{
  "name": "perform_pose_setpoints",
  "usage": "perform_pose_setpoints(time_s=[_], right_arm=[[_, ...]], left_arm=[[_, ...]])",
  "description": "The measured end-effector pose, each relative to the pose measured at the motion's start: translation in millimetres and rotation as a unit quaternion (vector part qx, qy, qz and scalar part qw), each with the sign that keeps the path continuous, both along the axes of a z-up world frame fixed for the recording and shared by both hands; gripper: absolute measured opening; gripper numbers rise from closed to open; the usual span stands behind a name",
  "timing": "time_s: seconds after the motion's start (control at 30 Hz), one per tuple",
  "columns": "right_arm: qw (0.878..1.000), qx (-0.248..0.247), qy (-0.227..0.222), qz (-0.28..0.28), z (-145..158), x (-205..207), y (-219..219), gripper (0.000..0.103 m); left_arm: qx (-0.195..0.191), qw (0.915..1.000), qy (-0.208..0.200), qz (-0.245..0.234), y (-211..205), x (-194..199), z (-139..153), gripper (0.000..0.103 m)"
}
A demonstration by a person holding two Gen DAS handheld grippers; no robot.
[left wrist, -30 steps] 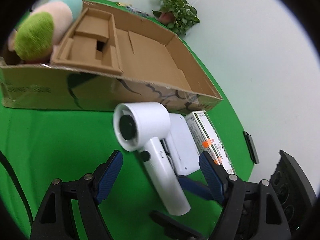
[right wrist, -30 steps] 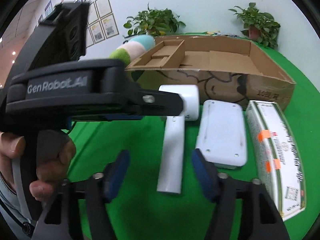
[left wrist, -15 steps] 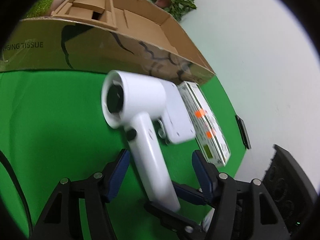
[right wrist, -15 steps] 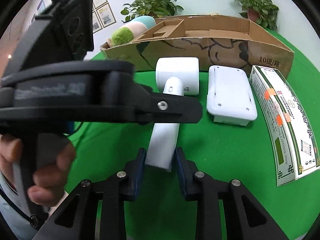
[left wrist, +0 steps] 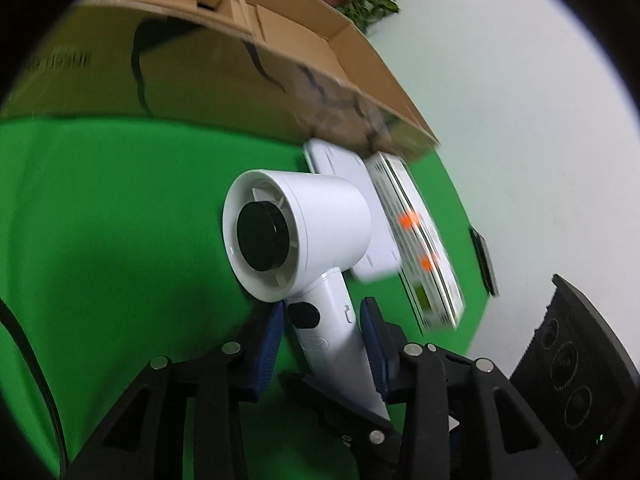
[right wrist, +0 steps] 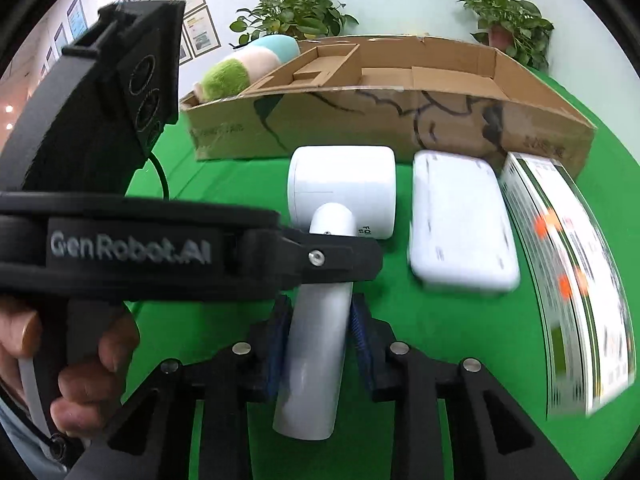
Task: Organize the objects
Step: 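Close both tools around the white hair dryer handle, then lift the hair dryer with both tools toward the open box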
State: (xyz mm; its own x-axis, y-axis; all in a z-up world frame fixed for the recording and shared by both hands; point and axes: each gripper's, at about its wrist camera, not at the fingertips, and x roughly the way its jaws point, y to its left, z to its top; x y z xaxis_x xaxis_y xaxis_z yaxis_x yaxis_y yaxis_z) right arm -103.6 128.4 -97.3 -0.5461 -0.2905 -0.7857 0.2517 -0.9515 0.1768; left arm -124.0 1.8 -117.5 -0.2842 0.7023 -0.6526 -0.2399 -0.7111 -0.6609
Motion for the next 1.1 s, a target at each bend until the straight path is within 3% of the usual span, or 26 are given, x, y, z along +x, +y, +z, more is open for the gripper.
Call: perform_pose_setpoints(time_s=[0.17,0.23,0.5,0.7,1.1], right_arm=[[1.000,-0.020,-0.019,-0.011,-0.4,36.6,6.5,0.028],[0.999,-0.021,-0.020,-0.018,0.3,32.6,6.8,0.028],[0.999,0.002,-0.012,-0.031,-2.6,35.6,6.6,0.024],[0.999,0.008,0.027,-0.046,16.3,26.1,4.6,0.023],[0.989,0.005,0.120,-0.080,97.1,18.3,16.0,0.022]], left_arm=[[0.017,0.9997,-0.003,0.017,-4.2,12.3,-3.8,0.037],[0.019,0.9997,-0.003,0.018,-4.2,11.5,-4.4,0.036],[-0.012,0.9997,0.015,0.015,-0.9,16.2,6.7,0.036],[-0.023,0.9973,0.068,0.013,6.9,16.1,41.0,0.035],[-0.035,0.9847,0.171,0.002,31.5,-3.6,128.1,0.032]])
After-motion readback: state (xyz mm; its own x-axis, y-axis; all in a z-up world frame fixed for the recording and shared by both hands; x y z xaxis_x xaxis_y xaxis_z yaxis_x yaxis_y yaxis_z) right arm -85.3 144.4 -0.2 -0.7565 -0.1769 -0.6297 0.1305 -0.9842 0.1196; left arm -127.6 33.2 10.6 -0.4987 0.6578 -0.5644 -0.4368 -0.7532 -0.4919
